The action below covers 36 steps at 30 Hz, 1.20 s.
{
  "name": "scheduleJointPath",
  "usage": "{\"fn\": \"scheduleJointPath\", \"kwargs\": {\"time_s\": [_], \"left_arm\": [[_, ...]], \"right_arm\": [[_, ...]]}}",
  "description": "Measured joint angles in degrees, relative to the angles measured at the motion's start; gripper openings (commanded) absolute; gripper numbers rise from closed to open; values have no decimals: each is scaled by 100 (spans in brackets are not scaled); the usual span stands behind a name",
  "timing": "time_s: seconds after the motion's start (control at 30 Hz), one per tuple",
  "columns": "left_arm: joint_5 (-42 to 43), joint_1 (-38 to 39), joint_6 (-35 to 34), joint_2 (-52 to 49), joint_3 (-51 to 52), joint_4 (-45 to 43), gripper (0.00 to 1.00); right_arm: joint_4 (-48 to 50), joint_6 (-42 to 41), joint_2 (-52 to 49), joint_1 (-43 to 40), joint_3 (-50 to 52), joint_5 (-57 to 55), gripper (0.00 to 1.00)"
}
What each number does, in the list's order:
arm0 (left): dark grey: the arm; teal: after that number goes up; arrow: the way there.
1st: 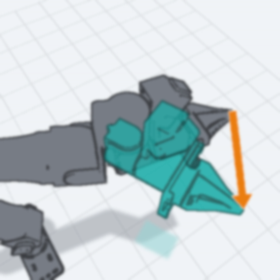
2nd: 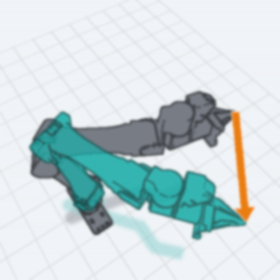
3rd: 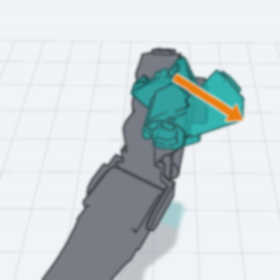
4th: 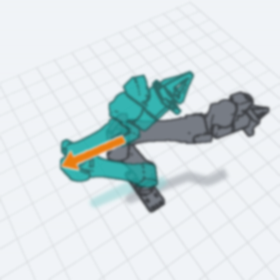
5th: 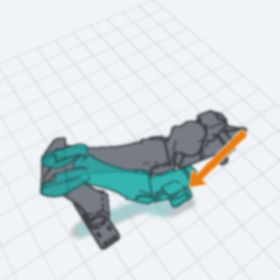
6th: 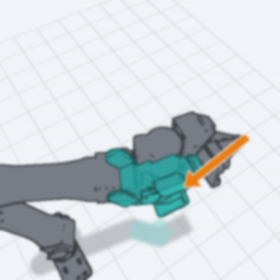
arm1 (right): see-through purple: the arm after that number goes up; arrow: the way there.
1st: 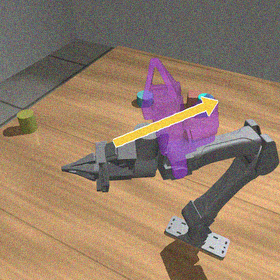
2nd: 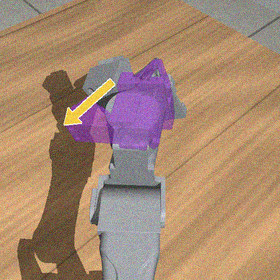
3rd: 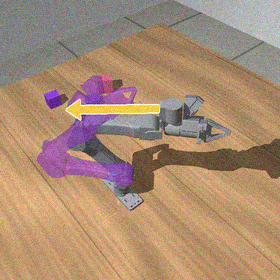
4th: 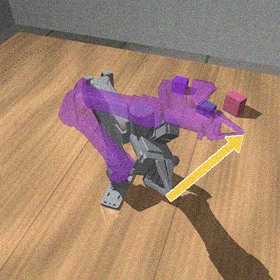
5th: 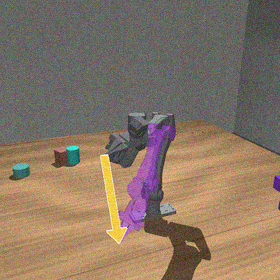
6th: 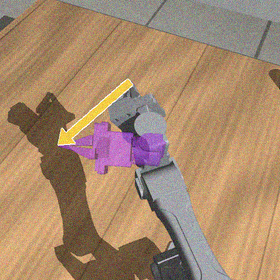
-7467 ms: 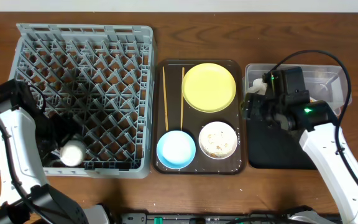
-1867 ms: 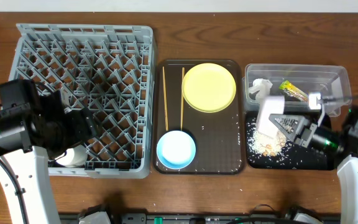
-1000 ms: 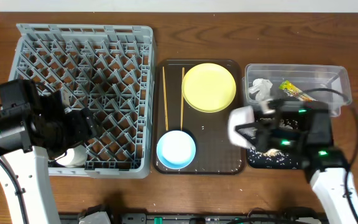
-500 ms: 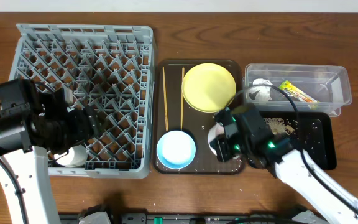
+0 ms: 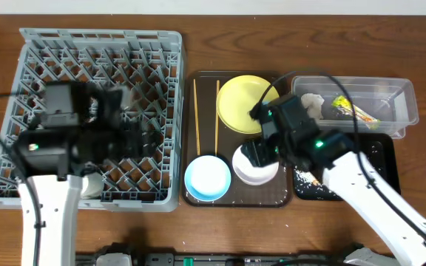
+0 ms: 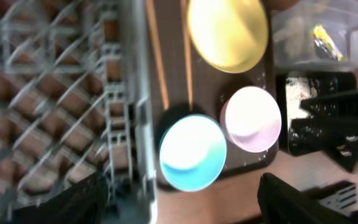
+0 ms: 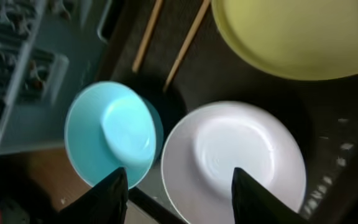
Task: Sort waste into correct bins and load items into the dishwasher
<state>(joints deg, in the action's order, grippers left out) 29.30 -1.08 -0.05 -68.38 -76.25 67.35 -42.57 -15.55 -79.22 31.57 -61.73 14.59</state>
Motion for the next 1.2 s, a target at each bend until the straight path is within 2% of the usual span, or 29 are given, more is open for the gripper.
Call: {"fn": "scheduleJointPath", "kwargs": {"time_s": [0.23, 0.33, 0.53, 0.9, 1.2], "left_arm": [[-597, 1246, -444, -629, -7, -837, 75], [-951, 1751, -590, -1233, -9, -1078, 69], [-1327, 2391, -748, -2358, -9, -1694, 65], [-1718, 2712, -1075, -3751, -9, -3029, 56], [-1904, 2712, -1165, -4500, -9, -3200, 38]], "right_arm": [[-562, -39, 155, -271, -841, -118, 53], [-595, -105, 199, -291, -907, -133, 54], [-756, -225, 203, -291, -909, -138, 54], [-911, -254, 203, -291, -909, -136, 56], [-955, -275, 203, -291, -909, -138, 57]]}}
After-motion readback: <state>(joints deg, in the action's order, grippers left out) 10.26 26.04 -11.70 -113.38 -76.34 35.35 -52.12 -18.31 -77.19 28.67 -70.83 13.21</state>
